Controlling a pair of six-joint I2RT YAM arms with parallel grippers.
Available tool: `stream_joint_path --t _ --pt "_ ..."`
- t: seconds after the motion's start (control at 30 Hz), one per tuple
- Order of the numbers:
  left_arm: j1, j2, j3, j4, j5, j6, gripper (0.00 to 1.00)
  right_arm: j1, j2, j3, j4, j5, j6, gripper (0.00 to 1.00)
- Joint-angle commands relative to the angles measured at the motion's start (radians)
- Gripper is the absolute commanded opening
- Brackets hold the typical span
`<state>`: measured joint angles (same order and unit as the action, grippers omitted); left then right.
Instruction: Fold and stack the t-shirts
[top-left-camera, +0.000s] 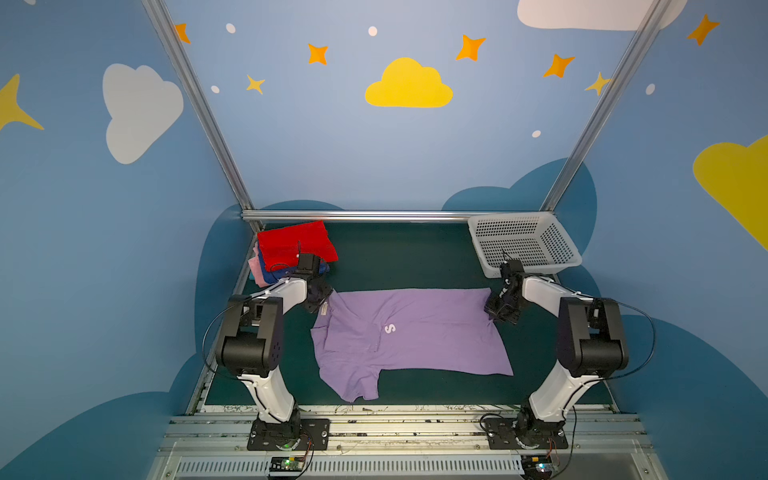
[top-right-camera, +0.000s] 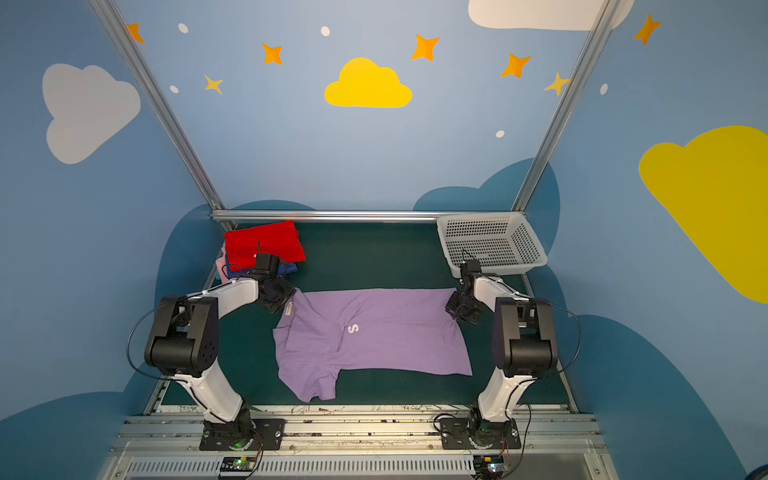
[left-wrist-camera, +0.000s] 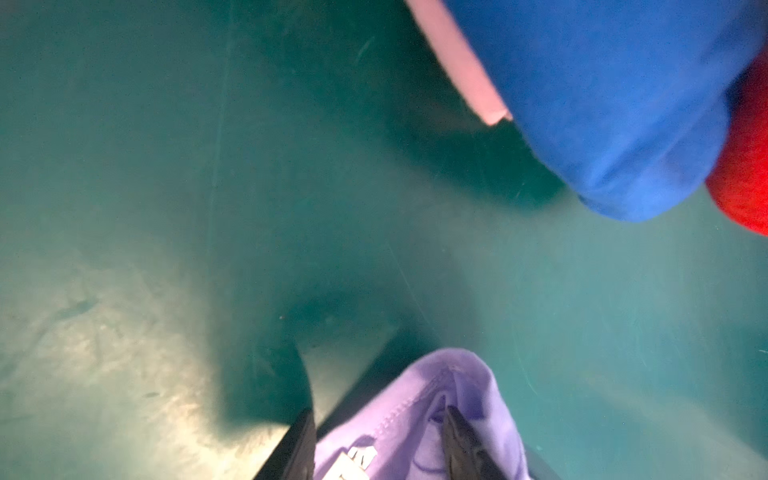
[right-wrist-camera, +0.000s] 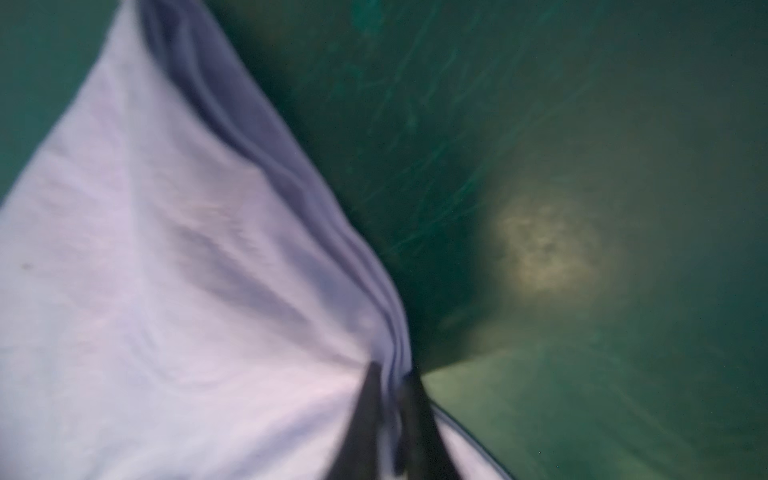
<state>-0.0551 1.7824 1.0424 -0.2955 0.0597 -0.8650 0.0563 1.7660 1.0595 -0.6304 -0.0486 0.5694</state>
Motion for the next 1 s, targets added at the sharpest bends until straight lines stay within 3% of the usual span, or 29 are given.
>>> stream_joint_path --t 0.0,0.27,0.4,0.73,0.83,0.87,0.97 --pt "0.000 -0.011 0.021 -0.017 -0.013 0.008 0.50 -0.007 0.025 -0.017 -0.020 0.022 0.018 0.00" --pt "-0.001 -0.106 0.001 -0.034 -0.056 0.005 0.53 -0.142 -0.068 -0.069 0.014 -0.032 0.053 0.00" --pt "-0.002 -0.127 -0.013 -0.006 -0.058 -0.015 0.57 -0.159 -0.078 -0.061 0.015 -0.044 0.046 0.00" --pt "-0.093 0.024 0.076 0.148 0.077 0.008 0.60 -0.148 -0.053 -0.054 0.019 -0.065 0.041 0.00" --pt "-0.114 0.095 0.131 0.105 0.075 0.012 0.53 -0.147 -0.051 -0.048 0.017 -0.069 0.037 0.00" --pt "-0.118 0.121 0.157 0.084 0.067 0.009 0.47 -0.148 -0.051 -0.046 0.015 -0.069 0.037 0.00" --pt "-0.119 0.178 0.195 0.025 0.044 0.003 0.13 -0.151 -0.054 -0.038 0.011 -0.065 0.032 0.00"
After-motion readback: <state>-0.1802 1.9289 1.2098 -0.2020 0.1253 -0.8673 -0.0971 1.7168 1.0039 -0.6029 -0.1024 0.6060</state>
